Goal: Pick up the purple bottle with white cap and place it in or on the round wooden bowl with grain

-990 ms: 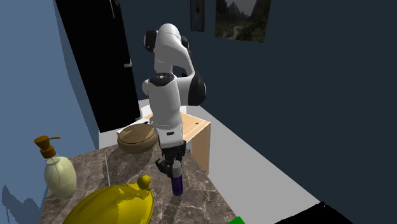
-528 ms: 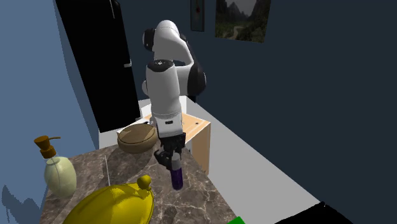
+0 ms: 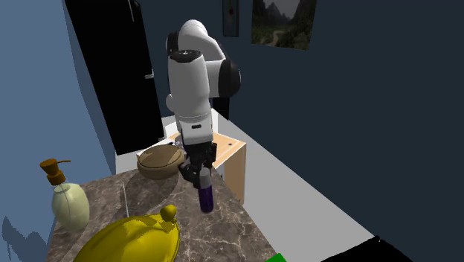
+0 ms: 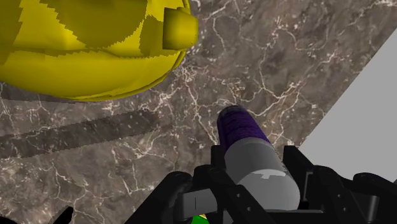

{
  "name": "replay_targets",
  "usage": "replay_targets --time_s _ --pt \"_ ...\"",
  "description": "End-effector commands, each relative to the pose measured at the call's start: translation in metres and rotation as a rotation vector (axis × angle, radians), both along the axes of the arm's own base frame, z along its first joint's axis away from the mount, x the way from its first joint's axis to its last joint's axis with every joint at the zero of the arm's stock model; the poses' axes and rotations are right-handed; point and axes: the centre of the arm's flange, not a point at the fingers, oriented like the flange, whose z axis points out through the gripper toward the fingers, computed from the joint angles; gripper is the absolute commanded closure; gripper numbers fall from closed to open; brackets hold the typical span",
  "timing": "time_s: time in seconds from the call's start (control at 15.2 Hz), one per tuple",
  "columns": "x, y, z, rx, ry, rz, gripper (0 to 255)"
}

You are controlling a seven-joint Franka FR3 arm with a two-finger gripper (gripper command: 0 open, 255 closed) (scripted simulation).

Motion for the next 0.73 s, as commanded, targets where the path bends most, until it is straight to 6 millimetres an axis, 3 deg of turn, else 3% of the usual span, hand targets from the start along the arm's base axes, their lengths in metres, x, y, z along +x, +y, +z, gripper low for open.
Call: replay_targets --time_s 0.0,0.66 --pt "-0.001 0.0 0.01 0.0 0.0 0.0 255" --pt "-0.001 0.0 0.063 0.0 0.0 0.0 255"
